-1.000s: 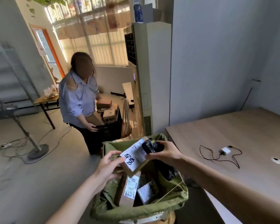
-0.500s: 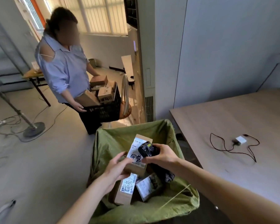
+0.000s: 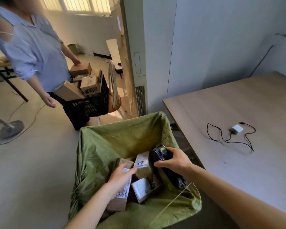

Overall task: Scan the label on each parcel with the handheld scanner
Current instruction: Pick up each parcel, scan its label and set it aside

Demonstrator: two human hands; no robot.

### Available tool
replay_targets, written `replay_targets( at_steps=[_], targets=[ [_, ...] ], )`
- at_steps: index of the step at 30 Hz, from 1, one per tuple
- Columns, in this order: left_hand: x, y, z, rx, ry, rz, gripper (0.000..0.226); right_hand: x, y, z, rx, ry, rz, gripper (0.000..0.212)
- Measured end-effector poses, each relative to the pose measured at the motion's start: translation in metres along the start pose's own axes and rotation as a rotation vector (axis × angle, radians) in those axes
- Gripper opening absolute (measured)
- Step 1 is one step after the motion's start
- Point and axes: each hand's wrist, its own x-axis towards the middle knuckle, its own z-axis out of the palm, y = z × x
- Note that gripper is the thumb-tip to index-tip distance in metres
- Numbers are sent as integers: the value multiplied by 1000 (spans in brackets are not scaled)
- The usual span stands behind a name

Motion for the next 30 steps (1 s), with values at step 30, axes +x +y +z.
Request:
replay_targets(
  at_steps=[30],
  targets=[
    [-288, 160, 177, 326, -341, 1038, 67, -410, 82, -200, 90, 701, 194, 38]
  ],
)
